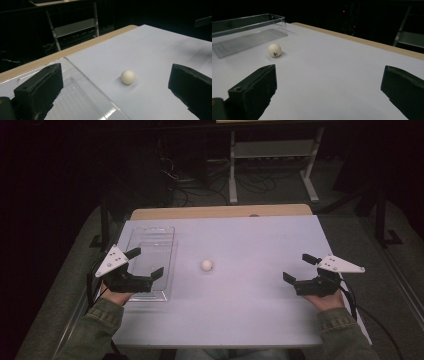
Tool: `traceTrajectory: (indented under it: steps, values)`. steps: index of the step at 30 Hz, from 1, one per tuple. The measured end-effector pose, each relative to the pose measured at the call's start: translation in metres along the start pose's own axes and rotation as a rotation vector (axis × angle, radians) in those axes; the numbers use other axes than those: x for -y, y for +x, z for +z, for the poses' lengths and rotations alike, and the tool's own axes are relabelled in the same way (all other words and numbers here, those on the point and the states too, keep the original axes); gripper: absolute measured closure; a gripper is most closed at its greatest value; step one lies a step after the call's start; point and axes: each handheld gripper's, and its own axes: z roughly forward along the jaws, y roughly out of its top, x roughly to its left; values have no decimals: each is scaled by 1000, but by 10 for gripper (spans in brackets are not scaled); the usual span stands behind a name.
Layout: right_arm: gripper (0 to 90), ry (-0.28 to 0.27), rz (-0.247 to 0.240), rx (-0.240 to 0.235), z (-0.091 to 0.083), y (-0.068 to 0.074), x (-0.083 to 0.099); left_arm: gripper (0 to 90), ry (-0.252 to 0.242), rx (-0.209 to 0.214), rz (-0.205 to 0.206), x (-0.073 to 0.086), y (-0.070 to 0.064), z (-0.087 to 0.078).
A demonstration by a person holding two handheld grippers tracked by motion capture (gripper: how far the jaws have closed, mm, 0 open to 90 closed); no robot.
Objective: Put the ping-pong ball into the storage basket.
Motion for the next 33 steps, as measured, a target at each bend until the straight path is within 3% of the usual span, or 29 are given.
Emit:
traceTrajectory:
  steps: [7, 18, 23, 26, 33]
  values:
    - [0, 2, -1, -2, 0, 1, 0, 0, 23, 27, 32, -15, -1, 10]
    - [0, -3, 6, -3, 0, 0, 0, 0, 92, 41, 41, -22, 5, 29]
    - [0, 1, 8, -4, 0, 0, 0, 0, 114, 62, 58, -30, 6, 40]
    - [0, 3, 8, -4, 0, 0, 0, 0, 143, 93, 48, -36, 7, 48]
    - [0, 0, 6, -1, 0, 0, 0, 0, 140, 111, 65, -49, 6, 60]
